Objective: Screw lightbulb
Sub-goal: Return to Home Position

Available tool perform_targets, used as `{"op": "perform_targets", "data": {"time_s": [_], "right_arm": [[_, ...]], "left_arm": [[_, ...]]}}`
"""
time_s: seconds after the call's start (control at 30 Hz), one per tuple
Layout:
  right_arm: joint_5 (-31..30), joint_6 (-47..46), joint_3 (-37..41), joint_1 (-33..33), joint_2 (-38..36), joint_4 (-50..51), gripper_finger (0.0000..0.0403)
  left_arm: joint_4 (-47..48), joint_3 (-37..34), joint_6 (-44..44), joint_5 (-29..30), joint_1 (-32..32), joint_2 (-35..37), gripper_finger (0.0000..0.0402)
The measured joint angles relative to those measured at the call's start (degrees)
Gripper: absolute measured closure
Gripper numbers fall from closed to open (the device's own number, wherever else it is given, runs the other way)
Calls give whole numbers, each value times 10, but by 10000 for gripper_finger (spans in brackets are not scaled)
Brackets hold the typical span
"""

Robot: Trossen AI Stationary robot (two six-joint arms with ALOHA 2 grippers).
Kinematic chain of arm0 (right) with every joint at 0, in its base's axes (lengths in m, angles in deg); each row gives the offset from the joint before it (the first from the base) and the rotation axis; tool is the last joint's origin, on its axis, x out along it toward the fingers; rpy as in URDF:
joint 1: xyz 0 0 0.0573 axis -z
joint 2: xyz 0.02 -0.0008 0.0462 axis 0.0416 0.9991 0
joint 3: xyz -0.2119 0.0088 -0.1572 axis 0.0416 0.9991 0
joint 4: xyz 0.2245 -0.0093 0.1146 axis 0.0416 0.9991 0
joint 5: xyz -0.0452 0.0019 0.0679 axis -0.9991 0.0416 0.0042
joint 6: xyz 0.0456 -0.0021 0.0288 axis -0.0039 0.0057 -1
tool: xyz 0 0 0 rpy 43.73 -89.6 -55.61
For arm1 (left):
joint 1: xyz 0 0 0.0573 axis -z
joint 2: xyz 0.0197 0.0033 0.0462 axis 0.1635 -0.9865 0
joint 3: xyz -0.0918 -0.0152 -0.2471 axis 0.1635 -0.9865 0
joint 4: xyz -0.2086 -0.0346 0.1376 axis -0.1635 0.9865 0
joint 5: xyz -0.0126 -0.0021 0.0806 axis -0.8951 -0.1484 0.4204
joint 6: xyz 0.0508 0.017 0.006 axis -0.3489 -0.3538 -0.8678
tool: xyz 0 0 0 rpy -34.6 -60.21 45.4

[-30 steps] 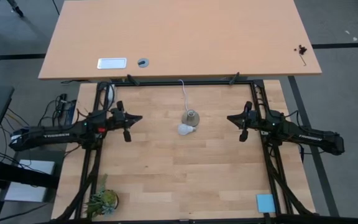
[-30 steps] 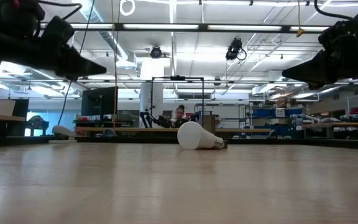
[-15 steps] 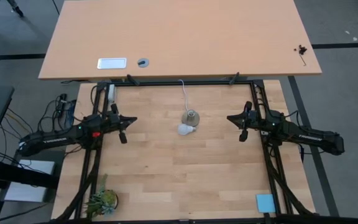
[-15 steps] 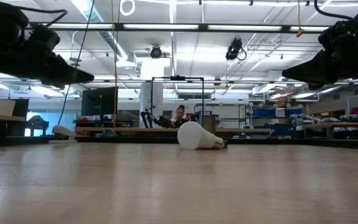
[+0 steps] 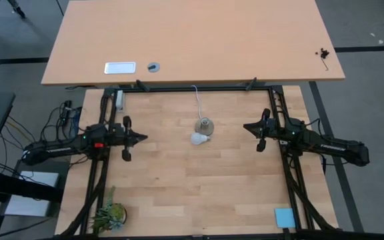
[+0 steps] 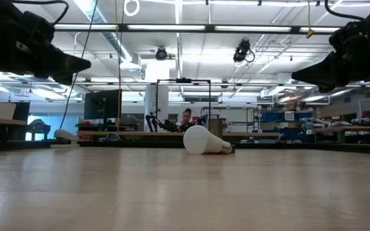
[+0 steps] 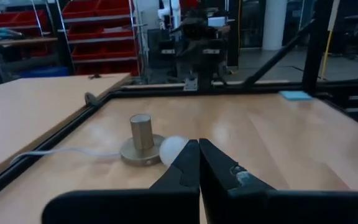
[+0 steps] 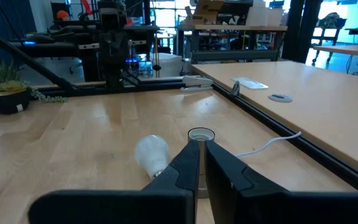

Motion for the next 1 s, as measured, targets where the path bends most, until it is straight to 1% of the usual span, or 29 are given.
{"op": "perform_targets", "data": {"time_s": [0.23,1.0], "right_arm": [[0,0,0,0,0,0,369],[0,0,0,0,0,0,370]], "left_arm": [[-24,0,0,-2,0,0,401],[-36,0,0,-3,0,0,400]]}}
